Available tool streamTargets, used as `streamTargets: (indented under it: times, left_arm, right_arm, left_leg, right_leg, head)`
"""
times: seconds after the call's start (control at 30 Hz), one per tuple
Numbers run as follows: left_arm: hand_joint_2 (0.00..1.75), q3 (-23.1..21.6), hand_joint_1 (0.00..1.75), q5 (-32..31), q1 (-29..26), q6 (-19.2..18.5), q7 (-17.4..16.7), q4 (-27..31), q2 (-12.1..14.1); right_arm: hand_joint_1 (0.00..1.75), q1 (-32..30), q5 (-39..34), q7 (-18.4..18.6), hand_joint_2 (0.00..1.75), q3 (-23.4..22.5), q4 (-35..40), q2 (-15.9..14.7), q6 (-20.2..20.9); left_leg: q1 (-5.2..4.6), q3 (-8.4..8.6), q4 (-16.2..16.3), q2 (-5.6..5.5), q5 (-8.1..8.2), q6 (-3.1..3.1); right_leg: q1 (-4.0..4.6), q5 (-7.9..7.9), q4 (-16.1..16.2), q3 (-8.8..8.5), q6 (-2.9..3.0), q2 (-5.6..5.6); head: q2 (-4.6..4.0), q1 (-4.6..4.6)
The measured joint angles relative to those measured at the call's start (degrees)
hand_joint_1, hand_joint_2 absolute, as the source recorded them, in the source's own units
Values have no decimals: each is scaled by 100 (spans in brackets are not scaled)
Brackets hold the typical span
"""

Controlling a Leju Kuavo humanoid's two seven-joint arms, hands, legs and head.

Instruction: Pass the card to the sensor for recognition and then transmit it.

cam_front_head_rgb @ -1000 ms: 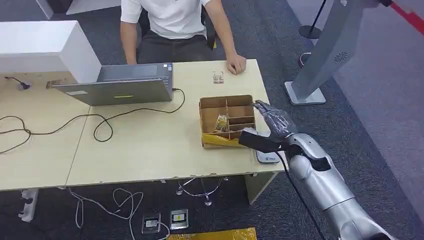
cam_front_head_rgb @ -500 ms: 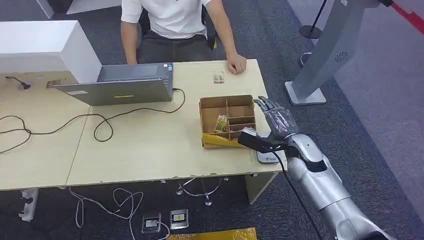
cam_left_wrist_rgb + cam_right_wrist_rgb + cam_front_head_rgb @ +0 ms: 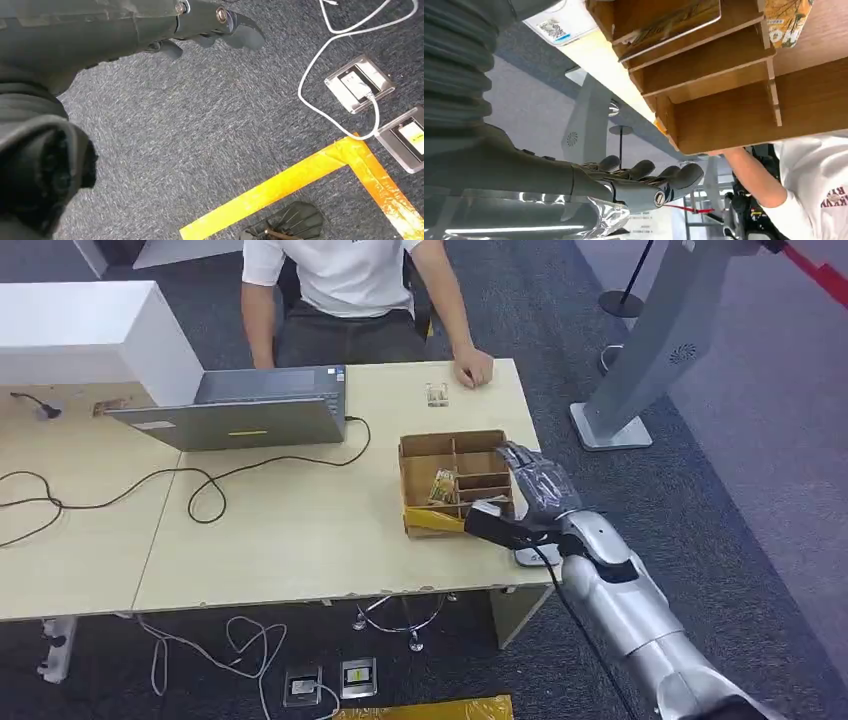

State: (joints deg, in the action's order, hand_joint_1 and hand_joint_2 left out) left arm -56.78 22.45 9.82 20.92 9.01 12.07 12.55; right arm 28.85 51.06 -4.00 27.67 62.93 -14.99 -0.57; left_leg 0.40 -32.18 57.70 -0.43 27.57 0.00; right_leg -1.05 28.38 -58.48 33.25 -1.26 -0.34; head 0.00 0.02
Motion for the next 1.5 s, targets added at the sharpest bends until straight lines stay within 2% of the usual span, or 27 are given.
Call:
streamTargets:
  times: [0.33,0.8,0.83,0.87,0.9,0.93,1.0,1.5]
  left_arm:
    - [0,11,0,96,-4,9,0,0,-35]
    - [0,13,0,90,-14,-2,-2,0,-37]
    - [0,13,0,90,-14,-2,-2,0,-37]
    - [0,13,0,90,-14,-2,0,0,-37]
    - [0,13,0,92,-14,-2,-2,0,-35]
    - [0,13,0,100,-15,-2,-2,0,-35]
    - [0,13,0,111,-15,-2,-7,0,-35]
    - [0,15,0,111,-15,-136,-33,0,52]
  right_arm:
    - [0,160,39,-234,175,79,-315,201,-105]
    - [0,250,-20,-256,175,144,-658,378,-153]
    - [17,254,-24,-256,175,153,-680,380,-153]
    - [152,255,-26,-256,175,157,-697,382,-153]
    - [152,258,-26,-256,175,160,-717,387,-153]
    - [164,259,-28,-256,175,160,-737,387,-151]
    - [175,259,-28,-256,175,160,-769,387,-146]
    - [175,332,-66,-256,175,162,-968,465,-96]
  left_leg:
    - [0,0,0,0,0,0]
    - [0,1,0,0,0,0]
    - [0,1,0,0,0,0]
    - [0,1,0,0,0,0]
    - [0,1,0,0,0,0]
    - [0,1,0,0,0,0]
    - [0,0,0,0,0,0]
    - [0,1,0,0,0,0]
  right_leg:
    - [0,0,0,0,0,0]
    - [0,0,0,0,0,1]
    - [0,0,0,0,0,1]
    - [0,0,0,0,0,0]
    - [0,0,0,0,0,0]
    - [0,0,0,0,0,0]
    - [0,0,-1,0,0,0]
    - [0,0,0,0,0,0]
  head:
    - [0,0]
    - [0,0]
    - [0,0]
    - [0,0]
    - [0,0]
    - [0,0]
    - [0,0]
    - [0,0]
